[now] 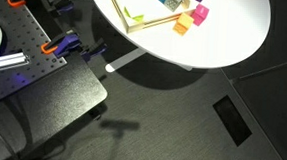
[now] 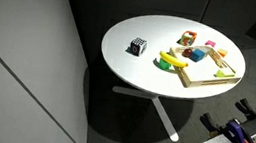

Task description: Take the green block off of the tray

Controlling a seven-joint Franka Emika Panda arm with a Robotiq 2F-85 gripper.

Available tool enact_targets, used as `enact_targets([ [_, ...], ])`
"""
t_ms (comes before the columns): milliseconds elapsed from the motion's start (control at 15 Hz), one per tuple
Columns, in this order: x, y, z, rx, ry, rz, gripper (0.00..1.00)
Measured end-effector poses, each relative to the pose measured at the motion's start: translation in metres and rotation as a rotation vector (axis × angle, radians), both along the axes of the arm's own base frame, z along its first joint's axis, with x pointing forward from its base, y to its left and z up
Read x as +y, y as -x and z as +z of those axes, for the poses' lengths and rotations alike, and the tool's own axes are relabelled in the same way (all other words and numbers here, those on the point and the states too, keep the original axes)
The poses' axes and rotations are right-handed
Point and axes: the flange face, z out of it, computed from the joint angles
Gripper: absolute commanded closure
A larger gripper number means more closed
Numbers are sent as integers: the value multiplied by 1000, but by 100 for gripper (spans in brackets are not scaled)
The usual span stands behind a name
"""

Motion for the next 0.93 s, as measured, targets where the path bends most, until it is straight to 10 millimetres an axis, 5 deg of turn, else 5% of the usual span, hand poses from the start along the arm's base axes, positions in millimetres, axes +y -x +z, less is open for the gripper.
enact_targets([
  [467,-4,-3,-1,-5,13,-14,0],
  [933,-42,-38,-10,-69,84,-140,0],
])
